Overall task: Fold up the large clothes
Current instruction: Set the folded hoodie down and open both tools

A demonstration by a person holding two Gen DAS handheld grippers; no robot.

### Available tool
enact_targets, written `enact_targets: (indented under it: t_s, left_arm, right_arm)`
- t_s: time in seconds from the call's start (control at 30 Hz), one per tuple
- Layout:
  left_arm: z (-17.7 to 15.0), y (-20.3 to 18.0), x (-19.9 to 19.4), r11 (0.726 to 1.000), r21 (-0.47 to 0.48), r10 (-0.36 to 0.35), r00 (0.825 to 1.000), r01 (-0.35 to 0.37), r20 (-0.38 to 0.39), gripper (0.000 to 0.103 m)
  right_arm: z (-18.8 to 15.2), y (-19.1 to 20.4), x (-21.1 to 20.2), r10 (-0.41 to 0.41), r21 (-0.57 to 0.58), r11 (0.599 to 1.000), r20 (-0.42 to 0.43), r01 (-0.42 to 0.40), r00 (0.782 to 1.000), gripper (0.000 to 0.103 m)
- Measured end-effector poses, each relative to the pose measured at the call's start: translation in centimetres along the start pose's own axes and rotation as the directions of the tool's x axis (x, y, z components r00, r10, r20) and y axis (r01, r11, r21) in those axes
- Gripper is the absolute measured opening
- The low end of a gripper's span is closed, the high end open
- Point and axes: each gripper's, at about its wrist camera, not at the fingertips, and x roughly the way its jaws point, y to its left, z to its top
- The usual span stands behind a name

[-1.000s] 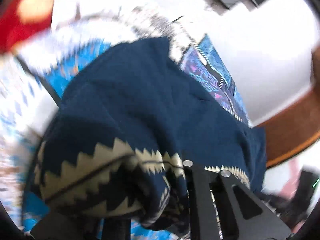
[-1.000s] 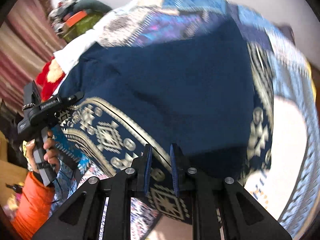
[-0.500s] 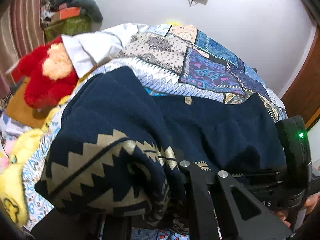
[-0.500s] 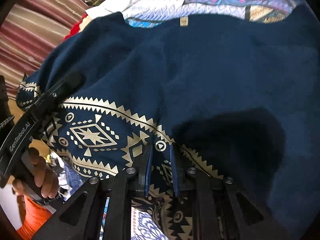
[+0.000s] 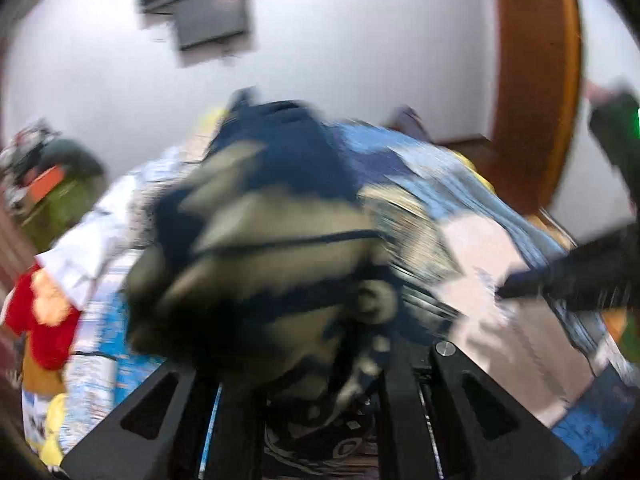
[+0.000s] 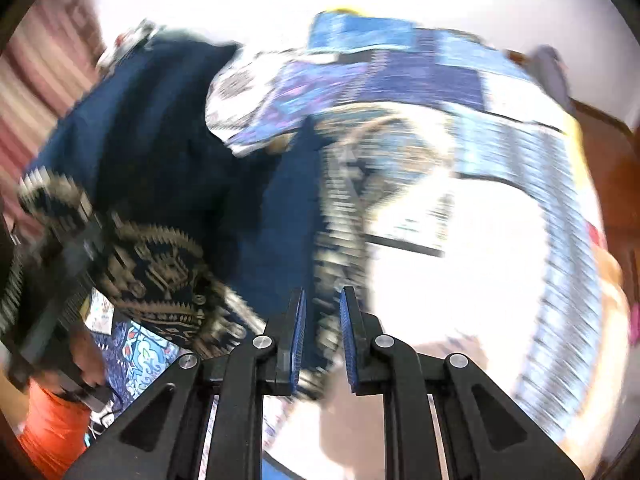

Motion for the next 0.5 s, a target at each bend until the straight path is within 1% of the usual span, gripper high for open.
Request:
enact_targets:
  t_s: [0.03, 0.07, 0.1, 0.13, 0.17, 0.2, 0.23, 0.27, 0.3, 0.33, 0.37, 0.4, 0.43, 0.47, 0.5]
  left_arm:
    - [-0.5, -1.1, 0.5, 0.999, 0.010, -0.035, 0.999, 0.035, -0.026, 0.008]
    - [-1.3, -2.4, 1.2, 0.996, 0.019, -0.080, 0.994, 0.082, -0.071, 0.008]
    - [-1.9, -3.3, 1.8, 0.993, 0.022, -0.114, 0.987, 0.117, -0.114, 0.008]
    - [-2.6, -4.3, 2.6, 0.989, 0.033, -0.138, 0.976, 0.146, -0.168, 0.009]
    - [-3.3, -5.3, 3.3, 0.987, 0.056, -0.138, 0.966, 0.153, -0.217, 0.010]
    - [-4.0, -6.2, 3.8, 0.985, 0.086, -0.122, 0.961, 0.147, -0.248, 0.010]
    - [-4.3, -6.9, 3.8, 0.984, 0.119, -0.097, 0.962, 0.131, -0.255, 0.011]
    - [-4.5, -7.5, 3.3, 0.981, 0.166, -0.062, 0.968, 0.105, -0.243, 0.015]
    - [-4.5, -7.8, 2.9, 0.977, 0.190, -0.047, 0.969, 0.095, -0.243, 0.019]
    - [-4.4, -8.0, 2.5, 0.974, 0.203, -0.044, 0.967, 0.097, -0.251, 0.030]
    - [-4.3, -8.0, 1.9, 0.972, 0.203, -0.061, 0.963, 0.117, -0.264, 0.048]
    - [-4.2, -7.9, 1.2, 0.969, 0.185, -0.110, 0.953, 0.167, -0.283, 0.057]
    - [-4.2, -7.6, 0.2, 0.965, 0.165, -0.152, 0.945, 0.206, -0.289, 0.070]
    - [-4.2, -7.4, -0.9, 0.962, 0.152, -0.178, 0.942, 0.228, -0.285, 0.072]
    - [-4.0, -7.1, -2.0, 0.961, 0.147, -0.188, 0.944, 0.234, -0.273, 0.072]
  right_arm:
    - [-0.5, -0.9, -0.7, -0.008, 0.015, 1.000, 0.006, 0.008, 1.000, 0.013]
    - [-1.3, -2.4, -2.1, -0.028, 0.041, 0.999, 0.022, 0.027, 0.999, 0.013]
    - [-2.1, -3.3, -2.9, -0.044, 0.057, 0.997, 0.032, 0.042, 0.999, 0.013]
    - [-2.3, -3.8, -3.4, -0.055, 0.066, 0.996, 0.036, 0.052, 0.998, 0.013]
    - [-3.1, -4.5, -4.1, -0.070, 0.079, 0.995, 0.039, 0.067, 0.997, 0.013]
    - [-3.8, -5.1, -4.7, -0.076, 0.092, 0.993, 0.042, 0.072, 0.996, 0.013]
    - [-4.2, -5.6, -5.3, -0.074, 0.099, 0.993, 0.043, 0.069, 0.996, 0.013]
    - [-4.6, -5.8, -5.6, -0.072, 0.101, 0.993, 0.042, 0.067, 0.997, 0.014]
    - [-4.9, -5.6, -5.5, -0.072, 0.099, 0.993, 0.042, 0.068, 0.996, 0.013]
    - [-5.3, -5.5, -5.8, -0.075, 0.094, 0.993, 0.044, 0.071, 0.996, 0.013]
    - [-5.6, -5.3, -6.0, -0.080, 0.083, 0.994, 0.047, 0.076, 0.996, 0.013]
    - [-5.6, -5.0, -6.2, -0.083, 0.070, 0.994, 0.052, 0.079, 0.995, 0.013]
    - [-6.0, -4.8, -6.7, -0.084, 0.059, 0.995, 0.056, 0.080, 0.995, 0.013]
    - [-6.2, -4.7, -7.1, -0.081, 0.050, 0.996, 0.060, 0.078, 0.995, 0.013]
    - [-6.1, -4.3, -7.2, -0.074, 0.041, 0.997, 0.067, 0.072, 0.995, 0.013]
